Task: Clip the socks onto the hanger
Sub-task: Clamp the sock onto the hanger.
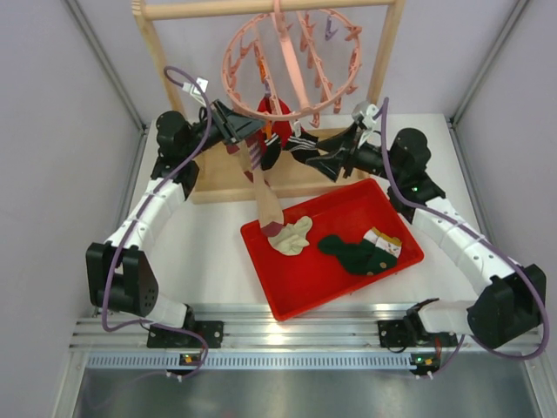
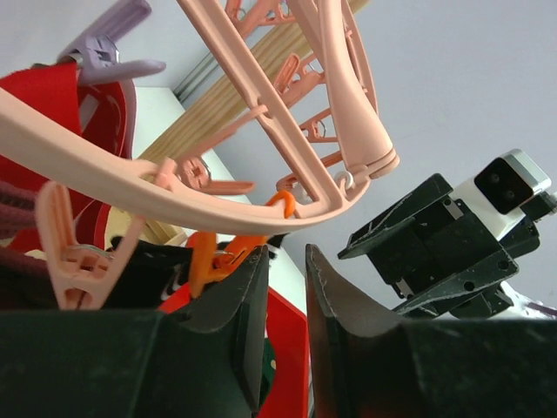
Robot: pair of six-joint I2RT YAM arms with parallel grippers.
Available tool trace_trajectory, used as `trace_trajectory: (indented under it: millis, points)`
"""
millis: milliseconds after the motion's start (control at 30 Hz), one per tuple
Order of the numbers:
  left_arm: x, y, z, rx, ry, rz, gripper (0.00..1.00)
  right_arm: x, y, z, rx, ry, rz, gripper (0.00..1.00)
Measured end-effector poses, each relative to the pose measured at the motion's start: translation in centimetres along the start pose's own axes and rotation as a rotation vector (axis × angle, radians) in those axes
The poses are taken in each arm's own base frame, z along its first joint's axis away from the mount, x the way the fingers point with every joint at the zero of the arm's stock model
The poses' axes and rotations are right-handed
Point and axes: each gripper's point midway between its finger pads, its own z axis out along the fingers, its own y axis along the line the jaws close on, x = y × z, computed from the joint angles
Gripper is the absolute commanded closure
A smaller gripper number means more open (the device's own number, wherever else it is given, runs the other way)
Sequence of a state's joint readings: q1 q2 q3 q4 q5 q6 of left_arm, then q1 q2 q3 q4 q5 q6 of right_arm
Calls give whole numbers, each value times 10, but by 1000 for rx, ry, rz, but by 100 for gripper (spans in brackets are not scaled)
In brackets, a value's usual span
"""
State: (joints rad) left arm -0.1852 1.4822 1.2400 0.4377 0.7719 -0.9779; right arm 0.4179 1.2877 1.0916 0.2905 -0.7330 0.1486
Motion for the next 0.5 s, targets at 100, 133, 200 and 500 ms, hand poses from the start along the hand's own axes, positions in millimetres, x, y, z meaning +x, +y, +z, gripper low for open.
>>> trace_trajectory:
  millis: [100,133,200,500]
  points:
    - [-6,3,-2,-11,-14,16,69,-5,-7,-7,37,-9,-5,36]
    - [-9,3,-3,-14,-19,23,68,-6,-11,-10,52,-9,-4,34]
    - [-15,4,-4,-23,-26,39,66,-8,-20,-15,84,-14,-6,29]
    - [-39,31,-2,-80,-53,70,62,-9,-43,-26,164,-18,7,19]
